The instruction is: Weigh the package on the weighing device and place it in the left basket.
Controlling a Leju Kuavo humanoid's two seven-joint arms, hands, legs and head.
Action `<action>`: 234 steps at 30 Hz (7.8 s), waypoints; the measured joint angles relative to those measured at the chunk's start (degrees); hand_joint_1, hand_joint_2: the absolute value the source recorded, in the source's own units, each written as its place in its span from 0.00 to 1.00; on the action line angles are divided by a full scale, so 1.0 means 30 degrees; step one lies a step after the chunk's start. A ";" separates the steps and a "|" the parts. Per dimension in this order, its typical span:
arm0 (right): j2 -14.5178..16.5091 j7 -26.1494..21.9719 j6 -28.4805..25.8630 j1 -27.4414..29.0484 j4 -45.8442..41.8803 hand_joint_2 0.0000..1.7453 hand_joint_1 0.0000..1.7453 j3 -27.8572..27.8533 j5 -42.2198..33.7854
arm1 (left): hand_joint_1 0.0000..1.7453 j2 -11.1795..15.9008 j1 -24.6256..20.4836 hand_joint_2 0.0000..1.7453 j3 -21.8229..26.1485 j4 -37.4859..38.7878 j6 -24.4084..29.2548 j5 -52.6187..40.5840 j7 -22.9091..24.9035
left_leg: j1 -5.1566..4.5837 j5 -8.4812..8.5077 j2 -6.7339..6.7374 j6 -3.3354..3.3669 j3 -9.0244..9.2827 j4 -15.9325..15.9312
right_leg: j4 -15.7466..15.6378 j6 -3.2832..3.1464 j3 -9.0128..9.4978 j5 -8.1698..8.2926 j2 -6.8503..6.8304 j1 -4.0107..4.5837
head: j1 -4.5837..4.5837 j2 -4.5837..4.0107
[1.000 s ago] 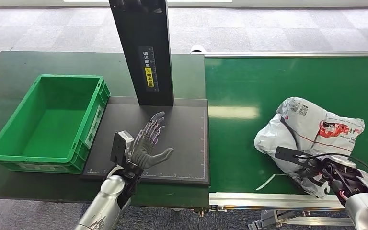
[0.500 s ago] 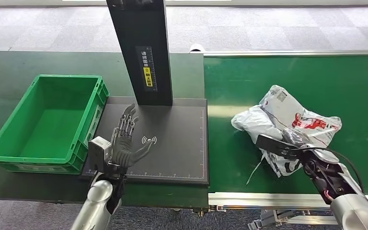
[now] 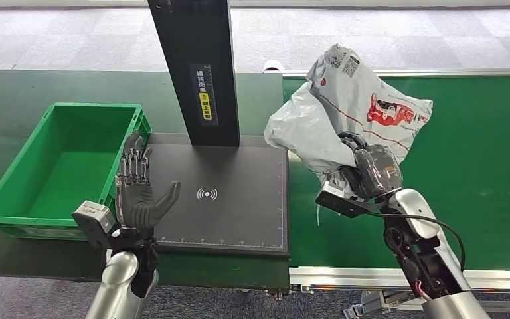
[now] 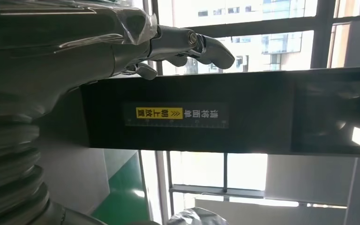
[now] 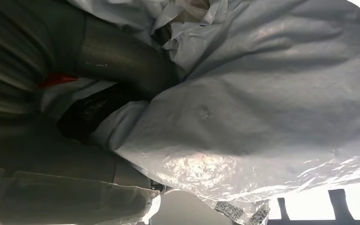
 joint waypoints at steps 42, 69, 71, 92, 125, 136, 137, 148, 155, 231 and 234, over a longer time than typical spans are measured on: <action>0.6951 -0.1120 0.5296 -0.3829 0.9150 1.00 1.00 0.8865 0.0139 | 0.00 0.0506 0.0691 1.00 0.1200 -0.2393 0.3144 0.1669 -0.0275 | 0.0007 0.0012 0.0034 -0.0015 0.0010 -0.0009 | 0.0004 -0.0012 0.0003 -0.0005 0.0010 0.0009 | 0.0009 0.0000; 0.7151 -0.2580 0.2110 -0.4336 0.9070 1.00 0.00 0.7155 -0.4082 | 0.00 0.0701 0.1651 1.00 0.1067 -0.2510 0.1029 0.0270 0.0435 | 0.0010 0.0012 0.0046 -0.0017 0.0019 -0.0007 | 0.0006 -0.0015 -0.0007 -0.0002 0.0020 0.0011 | 0.0009 0.0002; 0.7151 -0.2699 0.2196 -0.4214 0.8890 1.00 0.00 0.6840 -0.4392 | 0.00 0.0703 0.1650 1.00 0.1064 -0.2508 0.0918 0.0253 0.0486 | 0.0010 0.0011 0.0044 -0.0017 0.0018 -0.0007 | 0.0006 -0.0015 -0.0010 -0.0003 0.0019 0.0011 | 0.0007 0.0002; 0.7700 -0.5206 0.7597 0.3759 0.0225 1.00 0.00 -0.2329 -1.3881 | 0.00 -0.0027 0.1010 1.00 0.1176 -0.2012 -0.1835 0.1225 0.1656 | 0.0009 0.0002 0.0039 -0.0014 0.0003 -0.0008 | -0.0004 -0.0015 -0.0021 -0.0009 0.0018 0.0010 | 0.0009 0.0002; 0.9304 -0.4095 0.5294 0.7035 -0.5095 1.00 0.00 -0.7686 -1.3691 | 0.00 0.0146 -0.2196 1.00 -0.3568 0.4363 -0.4165 -1.0630 0.4775 | 0.0006 -0.0005 0.0073 -0.0021 0.0014 -0.0008 | -0.0004 -0.0016 -0.0025 -0.0006 0.0058 0.0007 | 0.0005 -0.0002; 0.9420 -0.4080 0.5294 0.7107 -0.5153 1.00 0.00 -0.7958 -1.3657 | 0.00 0.0157 -0.2603 1.00 -0.3905 0.5361 -0.3623 -1.1900 0.5120 | 0.0005 -0.0005 0.0071 -0.0021 0.0014 -0.0007 | -0.0005 -0.0015 -0.0023 -0.0007 0.0057 0.0005 | 0.0004 0.0002; 0.9446 -0.4080 0.5294 0.7107 -0.5153 1.00 0.00 -0.7994 -1.3657 | 0.00 0.0166 -0.2694 1.00 -0.4027 0.5468 -0.3428 -1.2516 0.5267 | 0.0005 -0.0005 0.0070 -0.0021 0.0014 -0.0007 | -0.0005 -0.0015 -0.0023 -0.0007 0.0057 0.0005 | 0.0002 0.0002; 0.9728 -0.3893 0.5396 0.7092 -0.5148 1.00 0.00 -0.8296 -1.3425 | 0.75 -0.0127 -0.4496 1.00 -0.5291 0.9444 -0.4332 -1.5285 0.6418 | 0.0005 -0.0005 0.0067 -0.0021 0.0014 -0.0007 | -0.0004 -0.0016 -0.0018 -0.0006 0.0056 0.0005 | 0.0004 0.0000; 0.9747 -0.3800 0.5393 0.7102 -0.5115 1.00 0.00 -0.8402 -1.3367 | 1.00 -0.0357 -0.5098 1.00 -0.5599 1.0936 -0.4036 -1.5828 0.6570 | 0.0005 -0.0005 0.0058 -0.0020 0.0020 -0.0008 | -0.0004 -0.0015 0.0002 -0.0007 0.0048 0.0005 | 0.0006 0.0000; 0.9003 -0.2835 0.7054 0.6438 0.0304 1.00 0.00 -0.6555 -1.3923 | 1.00 0.0417 -0.5495 1.00 0.6264 0.0939 1.1260 -1.9193 -0.1885 | 0.0009 0.0002 0.0079 -0.0025 0.0014 -0.0011 | 0.0006 -0.0020 -0.0021 -0.0006 0.0059 0.0010 | 0.0007 0.0000; 0.8971 -0.2831 0.7025 0.6532 0.0302 1.00 0.00 -0.6542 -1.3964 | 1.00 0.0381 -0.6308 1.00 0.8294 0.1647 1.1275 -2.0962 -0.1721 | 0.0010 0.0003 0.0080 -0.0026 0.0015 -0.0011 | 0.0006 -0.0021 -0.0023 -0.0006 0.0059 0.0011 | 0.0005 -0.0002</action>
